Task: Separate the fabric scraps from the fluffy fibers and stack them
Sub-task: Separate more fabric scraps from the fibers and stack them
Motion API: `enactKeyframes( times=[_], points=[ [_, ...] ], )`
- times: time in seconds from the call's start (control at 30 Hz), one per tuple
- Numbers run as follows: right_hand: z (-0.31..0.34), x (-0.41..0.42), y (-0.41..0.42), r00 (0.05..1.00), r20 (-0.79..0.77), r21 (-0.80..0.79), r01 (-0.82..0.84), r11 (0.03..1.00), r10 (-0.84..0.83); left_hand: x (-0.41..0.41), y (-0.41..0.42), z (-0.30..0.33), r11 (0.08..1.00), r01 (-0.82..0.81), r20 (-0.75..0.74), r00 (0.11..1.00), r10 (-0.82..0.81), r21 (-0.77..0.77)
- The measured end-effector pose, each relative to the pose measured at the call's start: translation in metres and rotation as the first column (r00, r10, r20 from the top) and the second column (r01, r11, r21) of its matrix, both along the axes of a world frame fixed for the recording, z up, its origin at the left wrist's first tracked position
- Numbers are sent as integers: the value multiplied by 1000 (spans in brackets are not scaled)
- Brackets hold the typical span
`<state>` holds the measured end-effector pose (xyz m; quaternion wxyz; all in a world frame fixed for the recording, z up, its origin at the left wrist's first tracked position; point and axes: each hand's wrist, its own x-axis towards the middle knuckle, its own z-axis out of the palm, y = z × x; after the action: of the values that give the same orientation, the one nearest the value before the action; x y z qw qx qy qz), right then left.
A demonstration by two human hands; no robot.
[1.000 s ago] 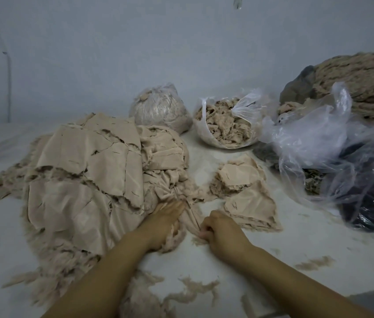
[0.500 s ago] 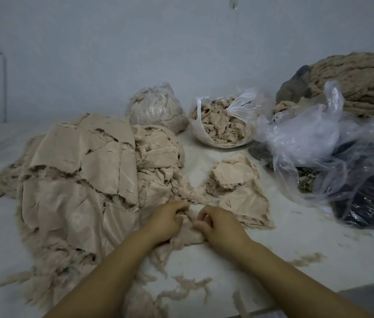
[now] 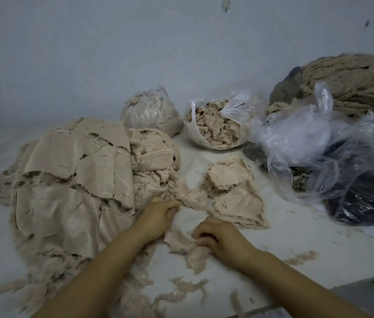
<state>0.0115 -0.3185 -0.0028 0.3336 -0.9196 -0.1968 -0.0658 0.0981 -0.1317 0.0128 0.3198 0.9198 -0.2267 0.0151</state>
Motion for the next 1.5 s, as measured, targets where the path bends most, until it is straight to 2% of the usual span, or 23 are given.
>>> enactKeyframes(
  times=[0.03,0.07,0.1,0.17,0.23,0.3,0.37,0.43,0.47,0.53,0.57,0.63,0.77,0.87,1.0,1.07,1.13,1.2,1.23,1.3,1.4,1.47,1.5],
  points=[
    [-1,-1,0,998,55,35,-9,999,7,-8,-5,5,996,-5,-5,1000,5,-92],
    [-1,-1,1,993,122,69,-17,997,9,-14,-10,9,983,-17,-74,997,4,-182],
    [-2,-1,1,980,197,94,-21,995,2,-18,-14,13,966,-40,-215,976,-16,-254],
    [-3,-1,3,941,337,118,-8,993,-32,-24,-18,14,958,-97,-472,880,-44,-271],
    [-5,1,5,902,426,129,18,991,-72,-29,-15,14,946,-129,-588,805,-75,-297],
    [-6,1,6,892,436,167,49,985,-119,-29,-15,13,885,-207,-657,742,-135,-417],
    [-5,1,6,926,311,289,122,950,-214,-27,-15,11,818,-258,-657,732,-182,-514],
    [-3,1,9,953,70,475,227,850,-294,-27,-16,11,801,-253,-631,753,-188,-542],
    [0,2,10,953,-94,597,284,750,-287,-28,-16,12,794,-240,-617,760,-204,-558],
    [7,5,14,898,-423,754,423,503,-122,-31,-16,12,746,-223,-588,763,-267,-627],
    [10,5,17,865,-499,757,463,462,-50,-32,-16,12,725,-213,-569,770,-288,-655],
    [11,5,22,847,-532,735,472,487,-18,-35,-17,14,715,-188,-521,807,-279,-674],
    [13,2,31,875,-469,728,462,507,-123,-36,-18,12,738,-211,-457,877,-147,-641],
    [18,0,37,884,-448,742,453,494,-136,-39,-21,10,795,-152,-386,916,-110,-588],
    [21,-2,45,902,-416,715,404,570,-117,-39,-28,4,852,-120,-221,975,5,-510],
    [21,-2,45,908,-403,740,398,542,-116,-34,-25,5,824,-211,-197,973,124,-526],
    [22,-2,38,901,-413,742,416,526,-129,-27,-14,7,744,-319,-195,948,252,-587],
    [23,-3,31,891,-437,741,432,514,-120,-23,-4,9,707,-347,-160,934,319,-616],
    [22,-3,28,886,-453,741,435,512,-97,-23,-2,10,713,-334,-150,939,310,-617],
    [24,-5,29,875,-484,740,427,519,-29,-26,-4,13,749,-258,-217,964,156,-610],
    [26,-8,35,870,-488,717,356,600,66,-38,-15,17,821,-124,-426,891,-155,-557],
    [26,-9,36,862,-502,688,349,637,69,-40,-18,15,852,-66,-378,912,-160,-520],
    [24,-9,35,856,-515,681,368,633,56,-40,-19,13,834,-104,-360,925,-119,-542]
  ],
)
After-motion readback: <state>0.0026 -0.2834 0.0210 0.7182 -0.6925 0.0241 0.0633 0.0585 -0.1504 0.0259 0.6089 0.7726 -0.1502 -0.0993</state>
